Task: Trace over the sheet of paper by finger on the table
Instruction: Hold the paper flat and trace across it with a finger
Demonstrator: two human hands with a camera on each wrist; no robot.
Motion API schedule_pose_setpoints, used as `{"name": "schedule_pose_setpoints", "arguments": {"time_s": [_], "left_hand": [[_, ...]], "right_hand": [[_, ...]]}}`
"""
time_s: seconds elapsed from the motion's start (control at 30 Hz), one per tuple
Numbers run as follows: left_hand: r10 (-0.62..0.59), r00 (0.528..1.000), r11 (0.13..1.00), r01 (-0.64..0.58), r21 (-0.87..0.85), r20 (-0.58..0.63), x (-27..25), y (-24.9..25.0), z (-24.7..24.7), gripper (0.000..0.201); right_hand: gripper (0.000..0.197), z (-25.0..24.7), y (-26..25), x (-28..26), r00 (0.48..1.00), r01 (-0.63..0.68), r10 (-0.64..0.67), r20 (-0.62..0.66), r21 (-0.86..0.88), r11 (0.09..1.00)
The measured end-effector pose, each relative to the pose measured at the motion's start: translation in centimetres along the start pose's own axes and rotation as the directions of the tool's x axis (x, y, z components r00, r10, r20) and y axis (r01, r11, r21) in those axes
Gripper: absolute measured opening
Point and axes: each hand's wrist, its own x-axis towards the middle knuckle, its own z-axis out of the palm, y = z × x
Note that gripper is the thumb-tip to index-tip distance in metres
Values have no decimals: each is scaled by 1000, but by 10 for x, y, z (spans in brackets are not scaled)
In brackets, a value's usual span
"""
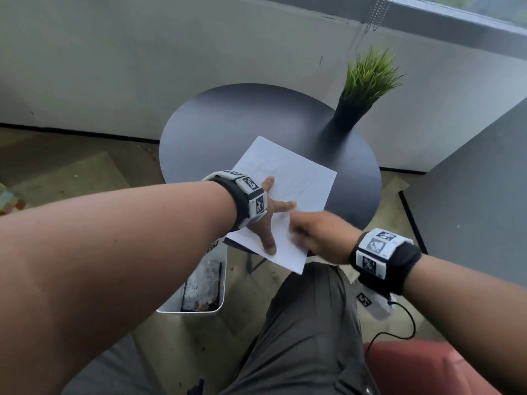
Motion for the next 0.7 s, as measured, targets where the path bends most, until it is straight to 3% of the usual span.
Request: {"name": "schedule_pose_setpoints", "arguments": {"time_s": [0.07, 0.13, 0.2, 0.27, 0.33, 0.43, 0.5, 0.57, 0.63, 0.7], "left_hand": [[0, 1000, 1000, 0, -27, -30, 5, -2, 7, 126], [5, 999, 999, -7, -32, -42, 10, -4, 12, 131], [0, 1000, 1000, -1, -31, -27, 12, -4, 14, 136], [-10, 1000, 1000, 10, -17, -27, 11, -4, 12, 139], [-10, 999, 1000, 10, 0, -35, 11, -3, 11, 141], [-18, 999, 1000, 18, 4, -36, 11, -2, 12, 141], [-19, 999, 1000, 19, 8, -33, 10, -2, 12, 141], [-16, 999, 1000, 16, 5, -30, 11, -2, 11, 142], [-13, 999, 1000, 13, 3, -30, 11, -3, 11, 142], [-7, 999, 1000, 7, -1, -31, 11, -2, 10, 142]], "right_hand": [[10, -11, 16, 5, 967, -224, 230, -110, 63, 972], [10, -11, 16, 5, 943, -300, 303, -140, 46, 953], [11, -3, -2, 1, 978, -187, 184, -96, -24, 982], [13, 6, -23, -5, 1000, 12, -13, -12, -44, 999], [13, 6, -22, -4, 999, 41, -40, 21, -36, 999], [8, -8, 4, 9, 962, -264, 267, -59, 52, 963], [8, -12, 12, 11, 924, -358, 365, -114, 75, 931], [10, -7, 0, 10, 958, -272, 273, -88, 26, 962], [8, 4, -20, 4, 997, -67, 67, 26, -7, 998], [6, 4, -21, 2, 996, 0, 1, 86, -13, 1000]]}}
